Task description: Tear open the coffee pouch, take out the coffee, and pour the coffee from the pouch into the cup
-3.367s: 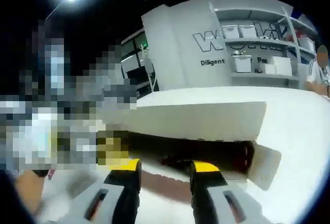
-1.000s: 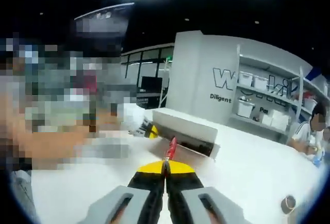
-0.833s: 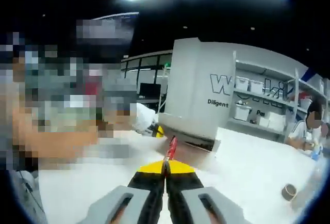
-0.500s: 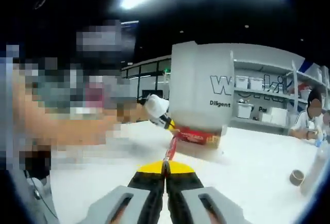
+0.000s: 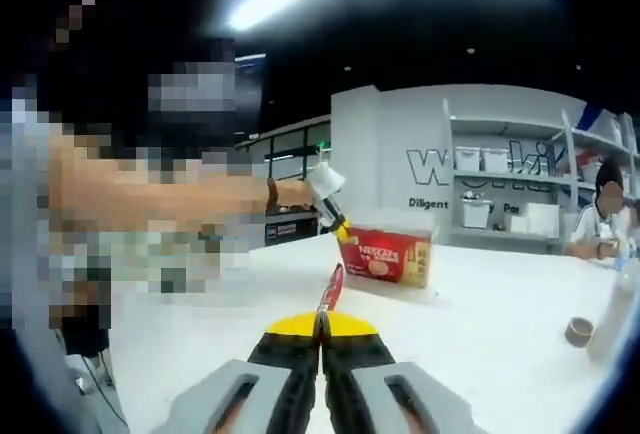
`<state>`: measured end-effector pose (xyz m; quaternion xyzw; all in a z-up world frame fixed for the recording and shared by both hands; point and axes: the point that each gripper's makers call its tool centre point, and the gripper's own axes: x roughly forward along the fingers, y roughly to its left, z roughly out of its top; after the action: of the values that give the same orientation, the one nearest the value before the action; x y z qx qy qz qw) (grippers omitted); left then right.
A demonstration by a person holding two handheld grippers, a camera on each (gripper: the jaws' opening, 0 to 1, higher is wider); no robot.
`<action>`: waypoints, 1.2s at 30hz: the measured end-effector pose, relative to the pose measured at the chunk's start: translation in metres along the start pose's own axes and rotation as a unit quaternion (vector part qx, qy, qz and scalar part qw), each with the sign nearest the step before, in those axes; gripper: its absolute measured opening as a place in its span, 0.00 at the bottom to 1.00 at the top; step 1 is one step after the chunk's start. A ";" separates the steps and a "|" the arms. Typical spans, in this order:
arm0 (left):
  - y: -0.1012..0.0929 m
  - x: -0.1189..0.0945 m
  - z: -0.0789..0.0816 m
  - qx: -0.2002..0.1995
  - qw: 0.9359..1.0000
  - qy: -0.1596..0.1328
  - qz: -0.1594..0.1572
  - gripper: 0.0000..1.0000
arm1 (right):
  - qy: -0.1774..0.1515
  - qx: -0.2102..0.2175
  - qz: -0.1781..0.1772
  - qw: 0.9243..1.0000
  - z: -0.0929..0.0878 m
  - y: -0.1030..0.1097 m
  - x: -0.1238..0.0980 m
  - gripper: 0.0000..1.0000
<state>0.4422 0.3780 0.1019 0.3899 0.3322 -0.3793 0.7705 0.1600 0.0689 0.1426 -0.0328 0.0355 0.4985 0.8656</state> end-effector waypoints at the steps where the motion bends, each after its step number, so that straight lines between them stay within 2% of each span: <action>1: 0.005 0.000 0.001 -0.001 1.000 -0.001 -0.002 0.03 | -0.001 0.003 -0.001 1.000 0.000 -0.001 -0.001 0.01; 4: 0.010 0.000 0.002 -0.007 1.000 0.005 -0.020 0.04 | -0.003 0.008 -0.002 1.000 0.000 -0.001 -0.002 0.01; 9: 0.026 0.002 0.001 -0.011 0.999 0.019 -0.024 0.05 | -0.004 0.014 -0.001 1.000 -0.003 0.001 -0.001 0.01; 12: 0.033 0.003 0.000 -0.030 0.999 0.011 -0.022 0.06 | -0.006 0.020 0.001 1.000 -0.005 0.001 0.000 0.01; 15: 0.041 0.009 -0.006 -0.044 0.999 0.016 -0.010 0.14 | -0.008 0.021 0.003 1.000 -0.005 0.002 0.000 0.01; 16: 0.043 0.012 -0.010 -0.035 0.999 0.022 -0.004 0.18 | -0.009 0.023 0.003 1.000 -0.005 0.002 0.000 0.01; 18: 0.046 0.015 -0.012 -0.020 1.000 0.021 0.009 0.19 | -0.010 0.025 0.006 1.000 -0.006 0.001 0.001 0.01; 20: 0.054 0.016 -0.007 -0.027 0.999 0.005 0.028 0.20 | -0.009 0.024 0.006 1.000 -0.006 0.001 0.001 0.01; 22: 0.061 0.015 -0.003 -0.023 0.998 -0.014 0.048 0.26 | -0.009 0.025 0.007 1.000 -0.007 0.001 0.001 0.01; 25: 0.070 0.010 -0.002 -0.034 0.997 -0.030 0.065 0.27 | -0.011 0.028 0.008 1.000 -0.008 0.002 0.001 0.01; 26: 0.078 0.006 0.001 -0.028 0.995 -0.042 0.089 0.28 | -0.011 0.029 0.009 0.999 -0.008 0.003 0.001 0.01; 27: 0.082 0.002 0.002 -0.034 0.993 -0.050 0.101 0.30 | -0.011 0.029 0.009 0.999 -0.009 0.003 0.001 0.01; 30: 0.087 -0.014 0.012 -0.036 0.988 -0.081 0.124 0.33 | -0.015 0.032 0.013 0.999 -0.008 0.006 0.001 0.01; 32: 0.078 -0.034 0.027 -0.039 0.982 -0.123 0.139 0.33 | -0.019 0.035 0.015 0.999 -0.008 0.007 0.001 0.01; 33: 0.074 -0.039 0.031 -0.039 0.980 -0.134 0.144 0.33 | -0.020 0.036 0.016 0.999 -0.007 0.008 0.001 0.01; 34: 0.066 -0.051 0.037 -0.035 0.975 -0.151 0.158 0.34 | -0.024 0.038 0.019 0.999 -0.006 0.009 0.001 0.01; 36: 0.049 -0.065 0.047 -0.039 0.969 -0.182 0.165 0.34 | -0.028 0.039 0.023 0.999 -0.005 0.012 0.002 0.01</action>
<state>0.4612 0.3794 0.1940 0.3335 0.1321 -0.2987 0.8844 0.1501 0.0759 0.1375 0.0154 0.0315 0.5175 0.8550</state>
